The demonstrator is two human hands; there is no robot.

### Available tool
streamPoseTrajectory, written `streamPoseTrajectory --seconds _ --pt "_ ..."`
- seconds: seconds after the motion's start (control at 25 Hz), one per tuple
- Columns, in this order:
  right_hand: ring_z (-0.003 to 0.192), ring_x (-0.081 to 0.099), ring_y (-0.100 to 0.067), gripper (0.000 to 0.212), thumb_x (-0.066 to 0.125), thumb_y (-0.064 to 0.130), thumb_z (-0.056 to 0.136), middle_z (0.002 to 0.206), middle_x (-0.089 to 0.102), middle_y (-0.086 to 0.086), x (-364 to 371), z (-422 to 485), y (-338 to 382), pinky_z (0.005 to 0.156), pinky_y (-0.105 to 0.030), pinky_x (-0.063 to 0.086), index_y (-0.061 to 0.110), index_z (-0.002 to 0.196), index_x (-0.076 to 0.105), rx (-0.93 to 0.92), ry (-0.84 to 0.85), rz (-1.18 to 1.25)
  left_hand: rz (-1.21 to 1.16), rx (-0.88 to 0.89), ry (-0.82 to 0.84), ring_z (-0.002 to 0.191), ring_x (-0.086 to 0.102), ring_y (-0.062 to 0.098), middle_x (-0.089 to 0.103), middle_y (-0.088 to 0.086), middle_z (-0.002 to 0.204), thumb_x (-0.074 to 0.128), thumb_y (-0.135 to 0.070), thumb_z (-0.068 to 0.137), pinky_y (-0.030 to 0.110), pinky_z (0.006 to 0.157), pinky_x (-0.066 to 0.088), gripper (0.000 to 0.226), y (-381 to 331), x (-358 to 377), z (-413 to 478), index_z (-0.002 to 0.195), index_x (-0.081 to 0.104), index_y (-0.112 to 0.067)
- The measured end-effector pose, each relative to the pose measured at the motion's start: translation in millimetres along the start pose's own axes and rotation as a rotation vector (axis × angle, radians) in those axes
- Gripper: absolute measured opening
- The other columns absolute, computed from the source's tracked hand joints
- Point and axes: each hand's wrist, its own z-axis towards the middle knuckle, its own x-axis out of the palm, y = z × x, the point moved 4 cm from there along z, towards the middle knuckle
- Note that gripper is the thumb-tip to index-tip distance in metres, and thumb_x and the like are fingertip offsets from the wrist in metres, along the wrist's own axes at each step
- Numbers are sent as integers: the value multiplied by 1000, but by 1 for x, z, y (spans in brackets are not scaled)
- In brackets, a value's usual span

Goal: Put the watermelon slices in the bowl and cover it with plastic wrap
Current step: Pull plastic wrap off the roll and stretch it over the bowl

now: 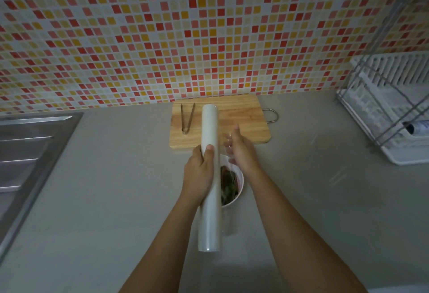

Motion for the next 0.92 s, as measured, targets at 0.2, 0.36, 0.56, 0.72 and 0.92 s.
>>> streamPoseTrajectory --seconds 0.2,0.36,0.56,0.72,0.92 --pt "70 59 -15 23 59 43 81 71 63 6 -1 24 38 65 -33 48 22 71 63 -116 -164 -1 3 18 2 87 53 17 55 -4 97 32 -47 97 30 73 38 39 -3 -1 -5 119 51 -20" --pt "81 60 -17 27 53 51 83 82 65 4 -12 15 35 77 -40 51 27 77 63 -139 -281 86 -50 2 -10 91 52 18 54 -4 101 31 -46 98 31 77 38 41 -5 -7 -5 124 49 -21" --pt "69 59 -16 63 25 71 83 74 61 4 7 -27 -15 54 -27 47 21 92 63 110 39 62 -58 32 -55 78 50 1 54 -9 96 29 -45 99 20 65 38 40 -11 -14 -2 125 50 -23" --pt "58 48 -14 34 35 34 96 59 47 6 11 -43 -17 54 -27 39 25 65 45 -199 -142 -98 -40 71 -102 76 51 -1 53 -15 86 28 -43 99 17 62 36 35 -13 -16 1 118 51 -24" --pt "68 47 -21 28 32 23 98 69 49 0 2 -36 -21 57 -31 27 11 77 46 -269 -232 -254 -12 1 -44 92 50 17 53 -2 103 25 -48 98 30 80 36 48 -2 -18 9 124 53 -20"
